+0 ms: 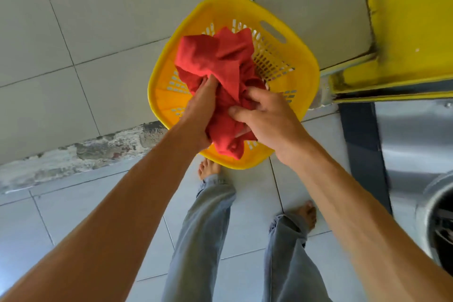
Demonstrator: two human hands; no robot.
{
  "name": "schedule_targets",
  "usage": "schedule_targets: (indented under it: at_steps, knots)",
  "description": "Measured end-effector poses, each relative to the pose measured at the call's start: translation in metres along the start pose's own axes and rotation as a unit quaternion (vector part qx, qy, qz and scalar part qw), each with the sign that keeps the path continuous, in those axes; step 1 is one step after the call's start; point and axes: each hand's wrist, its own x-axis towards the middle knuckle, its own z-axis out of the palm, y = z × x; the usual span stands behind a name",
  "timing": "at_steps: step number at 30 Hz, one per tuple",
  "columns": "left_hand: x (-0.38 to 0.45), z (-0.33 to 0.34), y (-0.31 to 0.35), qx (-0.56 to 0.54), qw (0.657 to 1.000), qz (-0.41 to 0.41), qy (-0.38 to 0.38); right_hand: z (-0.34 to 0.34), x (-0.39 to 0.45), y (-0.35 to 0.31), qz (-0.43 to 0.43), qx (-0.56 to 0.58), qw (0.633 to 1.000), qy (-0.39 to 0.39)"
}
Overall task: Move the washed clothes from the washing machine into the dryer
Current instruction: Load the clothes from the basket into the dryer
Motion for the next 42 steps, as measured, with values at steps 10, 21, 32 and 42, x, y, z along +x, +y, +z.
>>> schedule_targets:
  at_steps: [10, 21, 32, 42]
  knots:
    - [-0.110, 0.080, -0.031, 0.110, 0.984, 0.131, -0.054, -0.130, -0.123, 0.025, 0.100, 0.217, 0.969, 0.066]
    - [-0.206, 0.272, -0.154, 0.345, 0.895, 0.141, -0.245, -0.265, -0.267, 0.146, 0.079, 0.384, 0.872, 0.292]
    - [-0.241, 0.404, -0.198, 0.369, 0.852, 0.200, -0.313, -0.462, -0.338, 0.194, 0.049, 0.316, 0.837, 0.445]
    - [-0.189, 0.332, -0.180, 0.356, 0.895, 0.157, -0.220, -0.426, -0.280, 0.178, 0.142, -0.015, 0.900, 0.412]
